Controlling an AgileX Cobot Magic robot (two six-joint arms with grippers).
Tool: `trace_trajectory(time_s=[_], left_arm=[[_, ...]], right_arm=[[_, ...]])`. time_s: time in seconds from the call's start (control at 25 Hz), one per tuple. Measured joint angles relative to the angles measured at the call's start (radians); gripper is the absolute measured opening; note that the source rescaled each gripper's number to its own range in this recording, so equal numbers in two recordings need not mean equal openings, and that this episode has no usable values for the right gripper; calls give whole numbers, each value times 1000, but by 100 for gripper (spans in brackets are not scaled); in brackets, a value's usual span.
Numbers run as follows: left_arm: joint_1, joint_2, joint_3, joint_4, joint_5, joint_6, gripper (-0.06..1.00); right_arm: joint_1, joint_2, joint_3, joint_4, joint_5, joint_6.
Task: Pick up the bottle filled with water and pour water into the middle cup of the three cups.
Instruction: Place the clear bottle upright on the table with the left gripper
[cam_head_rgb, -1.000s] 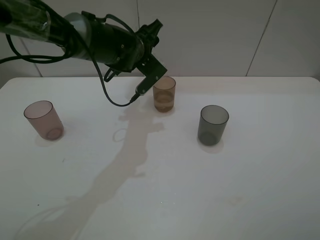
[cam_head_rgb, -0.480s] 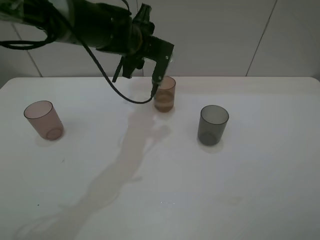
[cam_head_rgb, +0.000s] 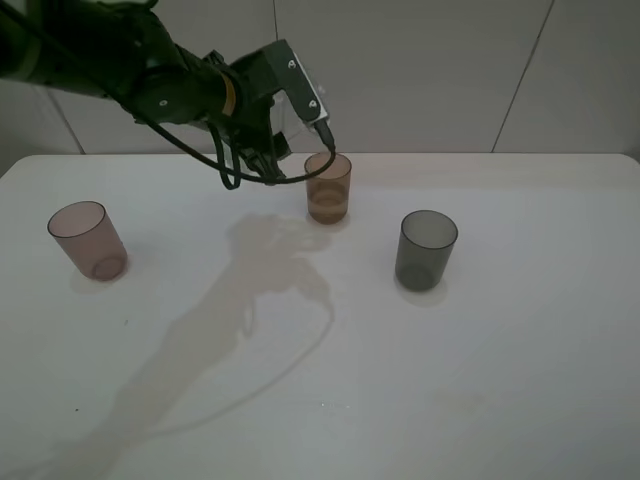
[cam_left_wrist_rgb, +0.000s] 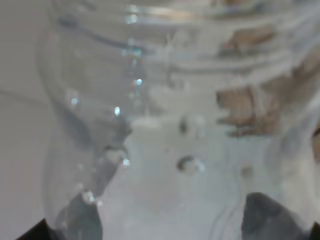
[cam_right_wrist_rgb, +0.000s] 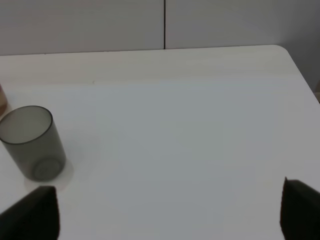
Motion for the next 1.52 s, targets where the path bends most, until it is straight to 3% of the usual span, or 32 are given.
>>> trace_trajectory(time_s=[0.28,0.52,0.88,1.04,1.52], left_arm=[[126,-26,320,-111,-463,-3,2],[199,-3,450,-173,-830,-4,2],[203,172,464,-189,-1141,-56,2],[203,234,464,-230,-1206,-84,2],[203,279,485,-305,-1214,-89,2]], right_arm=[[0,0,0,0,0,0],[0,0,0,0,0,0],[0,0,0,0,0,0],[0,0,0,0,0,0],[0,0,0,0,0,0]])
